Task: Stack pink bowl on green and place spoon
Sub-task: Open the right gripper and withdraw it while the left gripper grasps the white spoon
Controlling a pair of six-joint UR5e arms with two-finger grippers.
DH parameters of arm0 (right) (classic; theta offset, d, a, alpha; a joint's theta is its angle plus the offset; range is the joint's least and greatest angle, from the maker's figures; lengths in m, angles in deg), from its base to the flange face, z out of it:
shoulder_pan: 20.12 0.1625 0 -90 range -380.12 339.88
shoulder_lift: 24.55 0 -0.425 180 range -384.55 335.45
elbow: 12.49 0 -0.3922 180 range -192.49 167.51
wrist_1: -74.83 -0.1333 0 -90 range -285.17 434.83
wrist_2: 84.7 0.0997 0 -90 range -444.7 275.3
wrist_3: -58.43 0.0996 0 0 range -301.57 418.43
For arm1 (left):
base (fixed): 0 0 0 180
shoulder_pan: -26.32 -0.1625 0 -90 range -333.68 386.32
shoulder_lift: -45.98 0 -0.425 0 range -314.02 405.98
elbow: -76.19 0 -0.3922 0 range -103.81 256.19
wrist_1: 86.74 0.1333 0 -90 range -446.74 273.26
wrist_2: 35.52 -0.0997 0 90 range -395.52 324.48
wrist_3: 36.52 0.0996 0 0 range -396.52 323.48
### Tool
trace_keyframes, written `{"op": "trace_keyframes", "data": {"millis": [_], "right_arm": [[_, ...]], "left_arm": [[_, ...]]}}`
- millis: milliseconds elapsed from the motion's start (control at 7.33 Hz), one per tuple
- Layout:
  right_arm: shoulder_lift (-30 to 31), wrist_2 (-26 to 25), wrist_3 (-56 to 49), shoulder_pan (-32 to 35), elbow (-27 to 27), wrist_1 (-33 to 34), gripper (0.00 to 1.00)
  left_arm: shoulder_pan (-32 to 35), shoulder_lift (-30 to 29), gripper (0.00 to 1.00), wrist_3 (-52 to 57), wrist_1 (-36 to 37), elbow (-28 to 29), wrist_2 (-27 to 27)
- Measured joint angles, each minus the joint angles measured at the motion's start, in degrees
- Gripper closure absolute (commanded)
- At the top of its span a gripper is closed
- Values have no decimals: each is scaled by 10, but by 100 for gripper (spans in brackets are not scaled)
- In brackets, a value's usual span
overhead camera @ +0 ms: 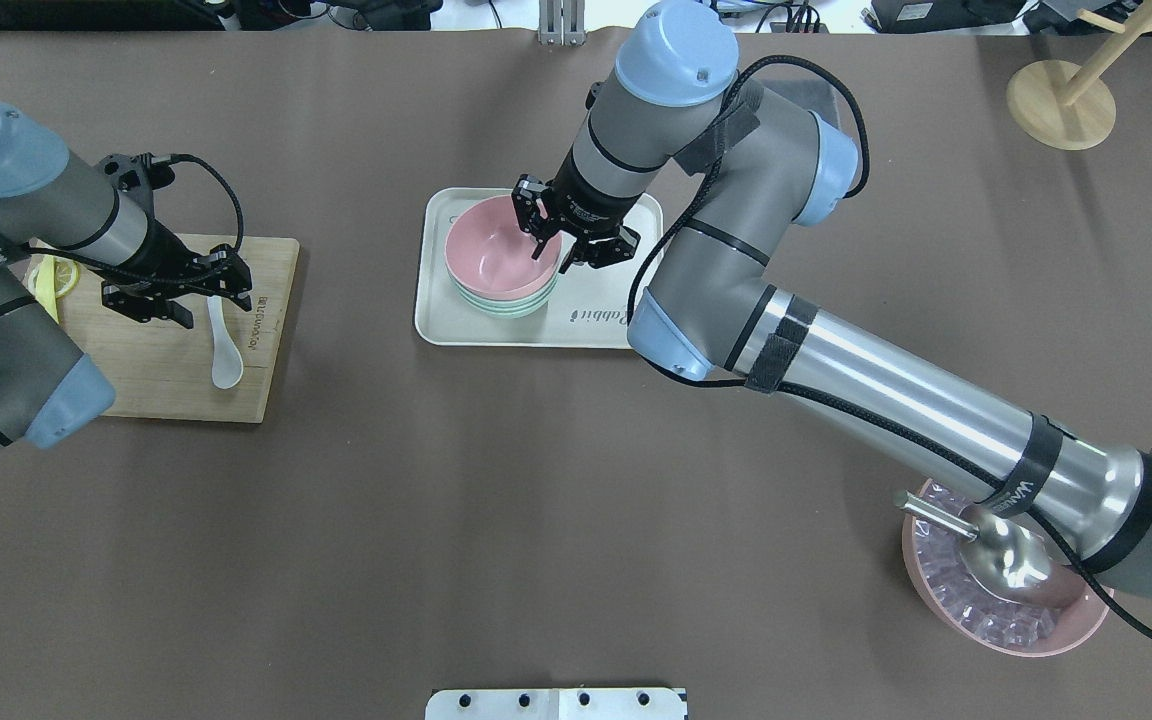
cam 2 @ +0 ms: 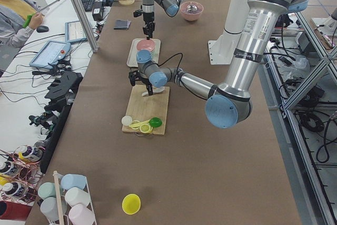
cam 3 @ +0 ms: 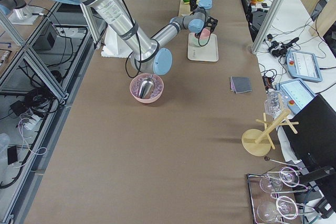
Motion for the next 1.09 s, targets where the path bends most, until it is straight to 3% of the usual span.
{"op": "trace_keyframes", "data": {"millis": [273, 545, 1091], "right_arm": [[8, 5, 1, 24, 20, 2, 0], [9, 28, 0, 59, 21, 2, 0], [9, 69, 0, 94, 20, 1, 0]], "left_arm": [[0, 0, 83, -10, 0, 3, 1], [0, 0, 100, -19, -1, 5, 2], [0, 0, 100, -18, 0, 3, 6]]}}
